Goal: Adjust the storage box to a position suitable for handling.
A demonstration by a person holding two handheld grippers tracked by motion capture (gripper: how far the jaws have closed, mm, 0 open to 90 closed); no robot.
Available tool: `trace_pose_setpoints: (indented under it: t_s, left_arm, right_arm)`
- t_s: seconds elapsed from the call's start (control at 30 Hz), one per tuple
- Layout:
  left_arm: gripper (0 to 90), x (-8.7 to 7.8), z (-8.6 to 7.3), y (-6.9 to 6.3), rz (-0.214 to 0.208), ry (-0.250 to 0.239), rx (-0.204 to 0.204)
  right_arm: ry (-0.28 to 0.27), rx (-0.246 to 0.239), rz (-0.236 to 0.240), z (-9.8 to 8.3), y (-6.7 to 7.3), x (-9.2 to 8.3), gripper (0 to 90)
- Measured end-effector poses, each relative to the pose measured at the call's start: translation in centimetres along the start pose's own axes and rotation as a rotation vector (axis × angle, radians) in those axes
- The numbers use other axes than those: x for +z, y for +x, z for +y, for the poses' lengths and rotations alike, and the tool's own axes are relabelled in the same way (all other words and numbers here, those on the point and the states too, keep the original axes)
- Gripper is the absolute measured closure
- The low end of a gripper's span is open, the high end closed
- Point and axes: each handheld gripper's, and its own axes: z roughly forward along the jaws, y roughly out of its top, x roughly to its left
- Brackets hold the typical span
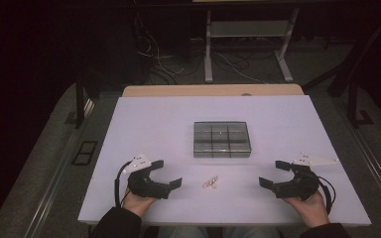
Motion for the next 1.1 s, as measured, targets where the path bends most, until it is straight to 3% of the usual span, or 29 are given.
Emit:
trace_pose_setpoints:
  t_s: [0.93,1.1]
  left_arm:
    - [0.0,0.0,-0.3,-0.1,-0.005,-0.011,-0.012]
    - [0.0,-0.1,-0.3,-0.1,-0.003,-0.016,-0.018]
  right_arm:
    - [0.08,-0.001,0.02,0.4,0.1,0.3,0.5]
    - [0.106,-0.029,0.024,1.1,0.3,0.6,0.5]
